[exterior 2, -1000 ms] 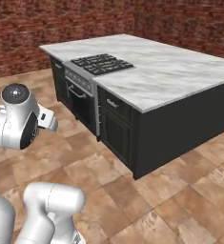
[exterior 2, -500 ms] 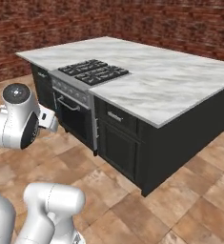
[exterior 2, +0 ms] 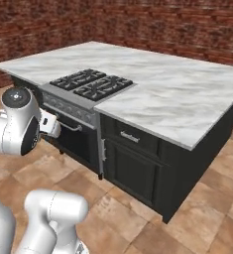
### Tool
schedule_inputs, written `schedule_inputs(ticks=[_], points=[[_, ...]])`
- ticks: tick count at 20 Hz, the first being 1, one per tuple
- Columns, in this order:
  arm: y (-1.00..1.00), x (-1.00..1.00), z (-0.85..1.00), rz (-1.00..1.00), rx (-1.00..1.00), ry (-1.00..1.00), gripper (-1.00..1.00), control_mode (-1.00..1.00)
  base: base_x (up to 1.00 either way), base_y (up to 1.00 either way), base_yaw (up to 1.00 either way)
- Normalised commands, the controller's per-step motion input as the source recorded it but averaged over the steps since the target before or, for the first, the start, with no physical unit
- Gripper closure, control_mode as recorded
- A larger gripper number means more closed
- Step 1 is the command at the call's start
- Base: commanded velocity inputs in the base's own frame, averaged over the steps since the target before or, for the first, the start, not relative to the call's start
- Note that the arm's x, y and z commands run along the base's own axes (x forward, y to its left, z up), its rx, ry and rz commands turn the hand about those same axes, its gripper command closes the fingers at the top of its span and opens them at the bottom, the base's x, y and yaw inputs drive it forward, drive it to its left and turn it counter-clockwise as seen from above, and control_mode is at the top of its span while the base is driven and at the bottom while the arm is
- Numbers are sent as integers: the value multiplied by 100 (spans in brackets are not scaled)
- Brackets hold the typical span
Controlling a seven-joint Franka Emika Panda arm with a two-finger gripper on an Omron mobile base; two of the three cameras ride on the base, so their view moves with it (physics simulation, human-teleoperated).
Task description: Collect the paprika, mayonnaise, and shaker from the cabinet and place them next to the stove.
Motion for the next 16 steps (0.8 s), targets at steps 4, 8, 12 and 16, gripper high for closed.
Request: schedule_inputs(ticks=[4, 8, 12, 16], points=[[0, 0, 0, 0, 0, 0, 100, 100, 99, 66, -28], [0, 0, 0, 0, 0, 0, 100, 100, 97, 65, -32], [0, 0, 0, 0, 0, 0, 100, 100, 76, 40, -42], [0, 0, 0, 0, 0, 0, 100, 100, 52, 23, -51]])
